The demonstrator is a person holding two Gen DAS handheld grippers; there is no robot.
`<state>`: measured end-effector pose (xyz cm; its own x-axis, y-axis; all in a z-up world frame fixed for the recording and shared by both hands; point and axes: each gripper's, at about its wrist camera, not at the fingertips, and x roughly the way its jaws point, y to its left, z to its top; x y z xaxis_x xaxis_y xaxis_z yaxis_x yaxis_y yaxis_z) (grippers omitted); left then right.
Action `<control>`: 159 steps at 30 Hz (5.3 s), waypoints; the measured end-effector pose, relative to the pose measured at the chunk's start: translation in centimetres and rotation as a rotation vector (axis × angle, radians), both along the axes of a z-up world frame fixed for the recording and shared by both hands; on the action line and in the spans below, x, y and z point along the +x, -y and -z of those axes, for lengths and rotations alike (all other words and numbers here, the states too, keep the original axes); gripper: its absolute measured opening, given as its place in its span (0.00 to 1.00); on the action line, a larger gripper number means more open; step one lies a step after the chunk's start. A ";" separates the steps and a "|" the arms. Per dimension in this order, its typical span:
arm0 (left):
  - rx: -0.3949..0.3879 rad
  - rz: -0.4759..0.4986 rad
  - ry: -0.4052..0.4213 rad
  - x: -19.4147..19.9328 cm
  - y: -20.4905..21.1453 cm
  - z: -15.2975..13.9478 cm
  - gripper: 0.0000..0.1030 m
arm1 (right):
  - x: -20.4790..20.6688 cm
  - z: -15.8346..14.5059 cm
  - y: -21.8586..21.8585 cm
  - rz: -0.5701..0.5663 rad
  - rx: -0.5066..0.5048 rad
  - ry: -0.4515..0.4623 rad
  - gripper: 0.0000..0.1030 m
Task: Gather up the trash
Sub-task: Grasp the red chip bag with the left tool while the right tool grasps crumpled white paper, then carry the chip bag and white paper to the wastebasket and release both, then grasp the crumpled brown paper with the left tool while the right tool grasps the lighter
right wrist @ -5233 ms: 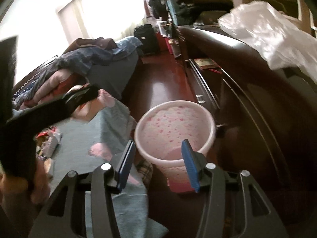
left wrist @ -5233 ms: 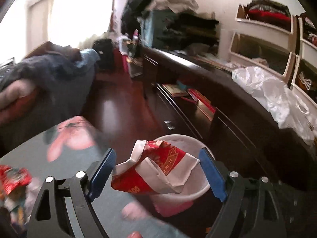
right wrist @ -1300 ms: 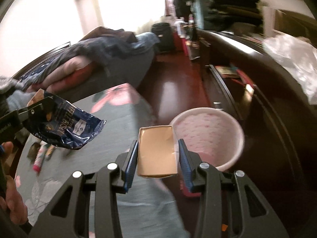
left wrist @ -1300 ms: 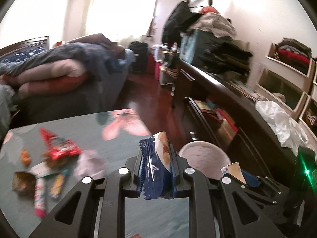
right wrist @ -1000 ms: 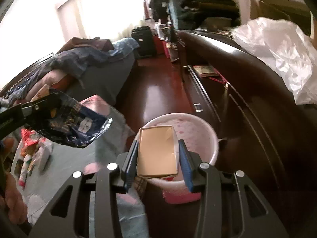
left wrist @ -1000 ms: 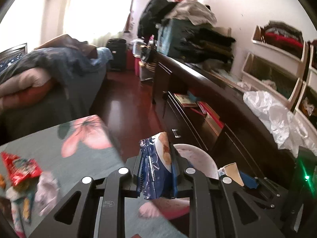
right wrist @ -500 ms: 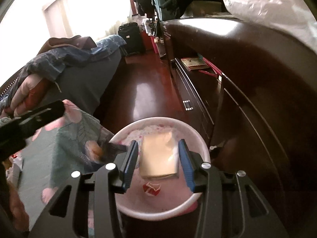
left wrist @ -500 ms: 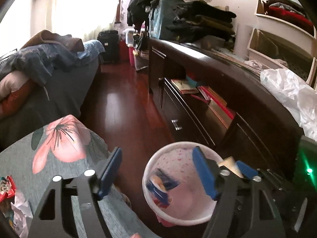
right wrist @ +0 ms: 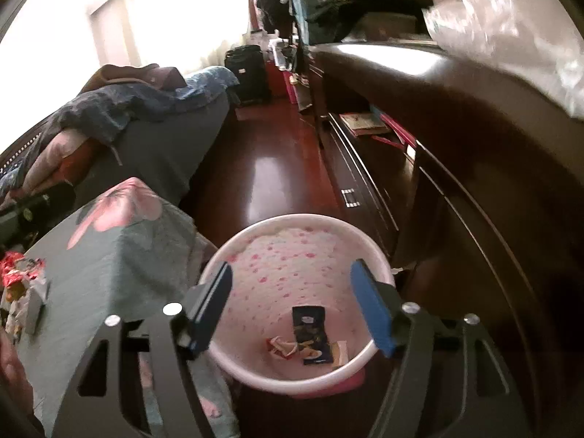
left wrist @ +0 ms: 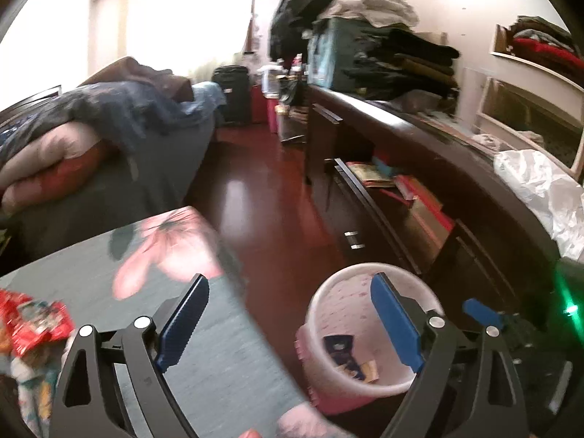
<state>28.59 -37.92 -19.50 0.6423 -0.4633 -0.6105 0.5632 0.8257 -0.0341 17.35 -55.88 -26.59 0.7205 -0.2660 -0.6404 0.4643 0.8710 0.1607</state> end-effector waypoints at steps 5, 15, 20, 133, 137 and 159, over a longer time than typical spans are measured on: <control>0.028 -0.116 -0.025 0.1 -4.8 0.0 0.91 | -0.3 -2.0 -3.7 -0.068 -0.030 0.009 0.82; 0.053 -0.453 0.002 3.1 -17.2 -1.5 0.95 | 1.1 -5.4 -13.5 -0.284 -0.073 0.037 0.86; 0.032 -0.517 -0.045 7.2 -21.3 -1.0 0.95 | 3.0 -6.0 -17.6 -0.365 -0.106 0.029 0.86; 0.018 0.024 0.111 0.5 3.4 -2.1 0.85 | 1.4 0.5 1.7 0.032 0.032 -0.067 0.80; 0.029 -0.058 0.122 0.2 -0.5 -2.8 0.88 | 1.1 -0.9 -1.2 -0.022 0.040 -0.054 0.84; 0.075 -0.505 -0.191 8.8 -21.6 4.5 0.43 | 4.2 -5.4 -21.9 -0.440 -0.079 -0.051 0.90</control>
<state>37.38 -16.28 -24.01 0.6484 -0.0766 -0.7574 0.0858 0.9959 -0.0273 21.55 -33.99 -21.23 0.7440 0.0097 -0.6681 0.0523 0.9960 0.0727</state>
